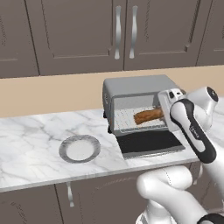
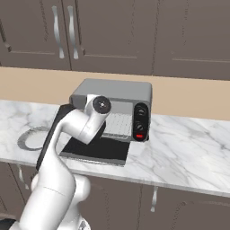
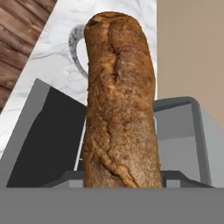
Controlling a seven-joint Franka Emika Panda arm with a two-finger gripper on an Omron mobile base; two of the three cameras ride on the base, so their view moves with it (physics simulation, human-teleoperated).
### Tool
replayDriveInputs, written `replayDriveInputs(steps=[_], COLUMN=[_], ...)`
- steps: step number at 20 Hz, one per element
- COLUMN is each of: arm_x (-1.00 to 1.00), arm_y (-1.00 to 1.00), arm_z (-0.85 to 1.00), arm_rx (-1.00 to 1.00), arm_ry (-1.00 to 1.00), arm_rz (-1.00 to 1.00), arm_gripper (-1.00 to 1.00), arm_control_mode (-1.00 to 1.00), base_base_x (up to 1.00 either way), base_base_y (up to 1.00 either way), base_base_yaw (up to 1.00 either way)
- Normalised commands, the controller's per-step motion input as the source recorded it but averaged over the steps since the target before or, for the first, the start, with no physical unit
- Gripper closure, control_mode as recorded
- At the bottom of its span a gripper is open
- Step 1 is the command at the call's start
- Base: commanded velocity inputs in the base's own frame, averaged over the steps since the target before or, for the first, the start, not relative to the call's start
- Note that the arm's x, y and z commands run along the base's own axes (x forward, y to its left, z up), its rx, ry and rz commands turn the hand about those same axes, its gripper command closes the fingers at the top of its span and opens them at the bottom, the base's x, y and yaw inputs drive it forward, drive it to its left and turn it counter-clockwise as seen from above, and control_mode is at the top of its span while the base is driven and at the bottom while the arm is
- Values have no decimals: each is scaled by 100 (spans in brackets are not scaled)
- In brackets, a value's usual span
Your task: Pull the toaster oven rack outwards. Pick up the baguette from the plate and place it on the toaster oven rack. Close the toaster oven door fully and set the temperature to the lowest setting.
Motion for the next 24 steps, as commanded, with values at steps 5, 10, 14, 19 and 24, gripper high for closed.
replayDriveInputs(steps=[5,10,14,19,24], arm_x=[28,18,24,33,44], arm_y=[-1,-15,-5,0,-1], arm_z=[-32,-31,-24,-18,-19], arm_rx=[0,2,0,0,0], arm_ry=[3,2,0,0,0], arm_rz=[-2,-5,-13,-5,0], arm_gripper=[100,100,100,100,100], arm_control_mode=[-100,-100,-100,-100,-100], base_base_x=[0,0,0,0,0], base_base_y=[0,0,0,0,0], base_base_yaw=[0,0,0,0,0])
